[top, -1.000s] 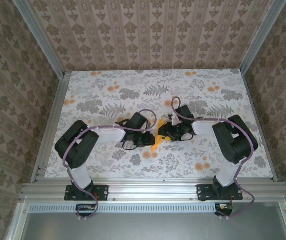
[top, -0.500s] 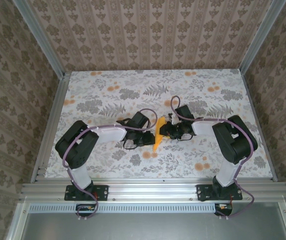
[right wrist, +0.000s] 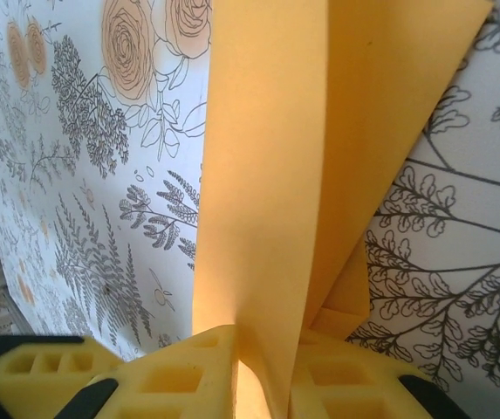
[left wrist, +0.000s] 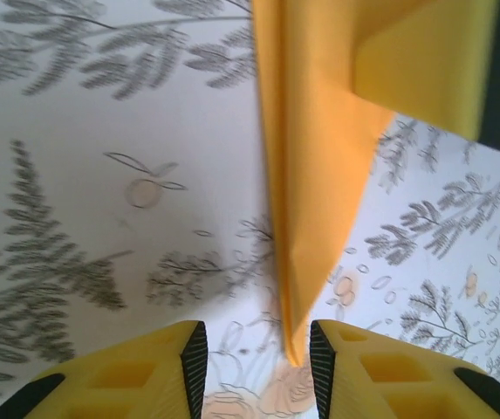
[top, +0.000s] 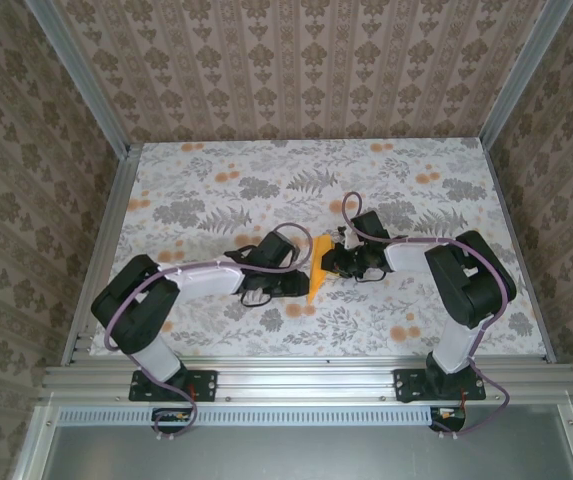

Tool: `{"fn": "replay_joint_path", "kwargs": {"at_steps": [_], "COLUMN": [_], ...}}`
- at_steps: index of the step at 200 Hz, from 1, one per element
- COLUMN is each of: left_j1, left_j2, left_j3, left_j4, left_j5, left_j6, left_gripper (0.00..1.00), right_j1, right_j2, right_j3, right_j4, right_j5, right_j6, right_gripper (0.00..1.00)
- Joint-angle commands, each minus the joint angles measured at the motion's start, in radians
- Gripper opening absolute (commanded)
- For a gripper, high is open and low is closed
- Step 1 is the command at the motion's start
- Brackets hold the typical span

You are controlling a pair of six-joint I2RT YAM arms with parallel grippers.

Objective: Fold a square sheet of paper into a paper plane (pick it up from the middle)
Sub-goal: Fold the wing for the fifth time at the center of the table.

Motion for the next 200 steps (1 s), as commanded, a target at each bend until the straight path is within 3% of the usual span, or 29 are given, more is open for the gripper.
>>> {"fn": "replay_joint_path", "kwargs": {"at_steps": [1, 29, 118, 200], "left_j1": [-0.039, -0.062, -0.077, -0.089], "left_j2": [-0.01, 0.036, 0.108, 0.116], "left_j3": [0.022, 0.061, 0.117, 0.116], "left_j4": [-0.036, -0.083, -0.079, -0.103], "left_j5": [-0.063, -0.104, -0.083, -0.084], "left_j6": [0.061, 0.074, 0.091, 0.096], "left_gripper": [0.39, 0.37, 0.19, 0.19], "right_j1": [-0.005, -0.005, -0.005, -0.006], "right_j2": [0.005, 0.013, 0.023, 0.035], "right_j3": [-0.012, -0.011, -0.01, 0.002], "right_j4": [0.004, 0.008, -0.002, -0.009], "right_j5": [0.025, 0.025, 0.028, 0.032], "right_j6": [0.018, 0.023, 0.023, 0.033], "right_gripper": [0.19, 0.19, 0.19, 0.19]}}
